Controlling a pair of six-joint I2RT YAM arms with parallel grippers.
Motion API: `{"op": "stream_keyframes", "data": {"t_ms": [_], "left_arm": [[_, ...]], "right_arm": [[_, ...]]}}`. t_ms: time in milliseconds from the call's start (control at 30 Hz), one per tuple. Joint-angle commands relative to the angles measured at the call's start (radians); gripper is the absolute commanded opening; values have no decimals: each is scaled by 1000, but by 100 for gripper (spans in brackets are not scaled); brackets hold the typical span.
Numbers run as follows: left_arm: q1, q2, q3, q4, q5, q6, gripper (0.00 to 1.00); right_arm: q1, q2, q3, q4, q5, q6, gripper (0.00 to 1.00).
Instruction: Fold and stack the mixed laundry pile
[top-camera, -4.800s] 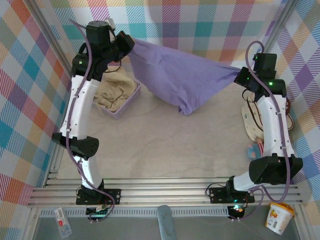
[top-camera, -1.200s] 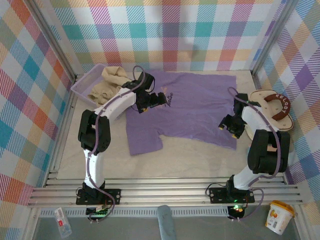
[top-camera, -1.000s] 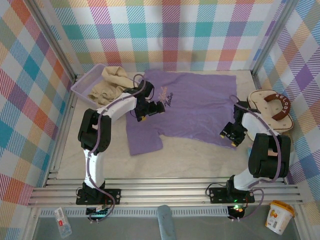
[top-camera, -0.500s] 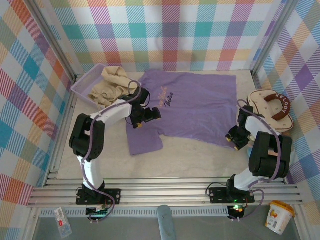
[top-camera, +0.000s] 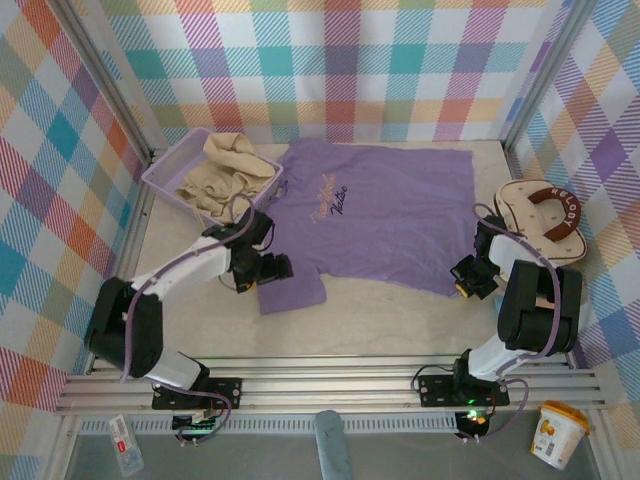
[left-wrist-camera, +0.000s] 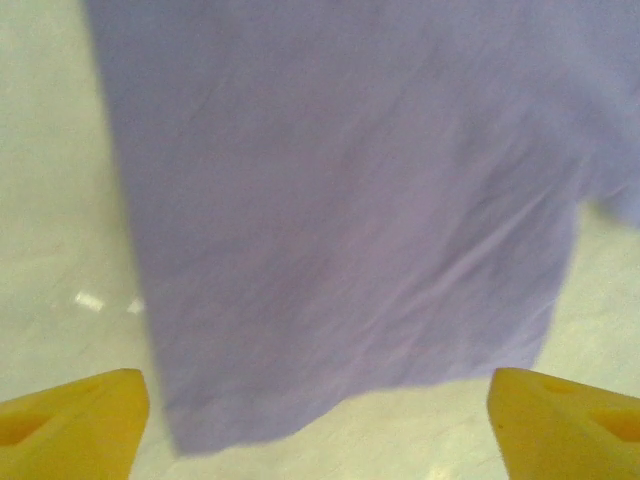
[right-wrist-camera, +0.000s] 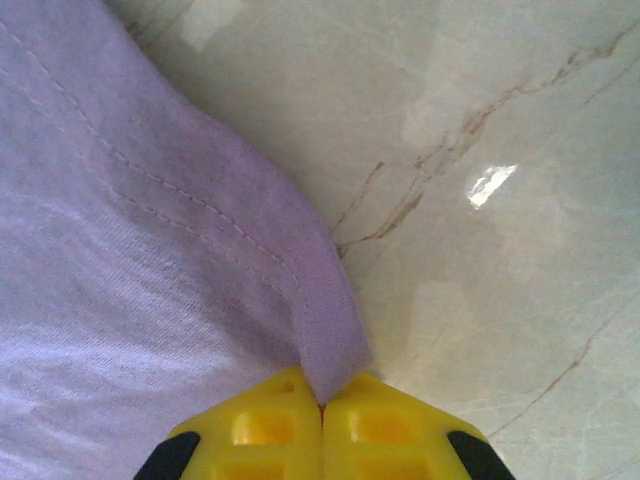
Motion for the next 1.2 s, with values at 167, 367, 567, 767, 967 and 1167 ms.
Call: {"op": "stream_keyframes", "data": {"t_ms": [167, 367, 567, 767, 967, 1167], "left_arm": [[-58, -163, -241, 46, 26, -51, 71], [-80, -65, -228, 199, -11, -103, 56], [-80, 62, -180, 269, -6, -110, 20], [-78, 20, -124, 118, -83, -64, 0], [-54, -8, 82, -39, -188, -70, 0], [-24, 133, 383, -19, -273, -65, 0]], "right_arm": [[-1, -35, -40, 18, -25, -84, 1], [-1, -60, -56, 16, -31, -107, 1], [1, -83, -65, 16, -44, -143, 2], [1, -126, -68, -9, -25, -163, 1], [1, -174, -29, -63, -39, -188, 0], [1, -207, 50, -100, -70, -225, 0]]}}
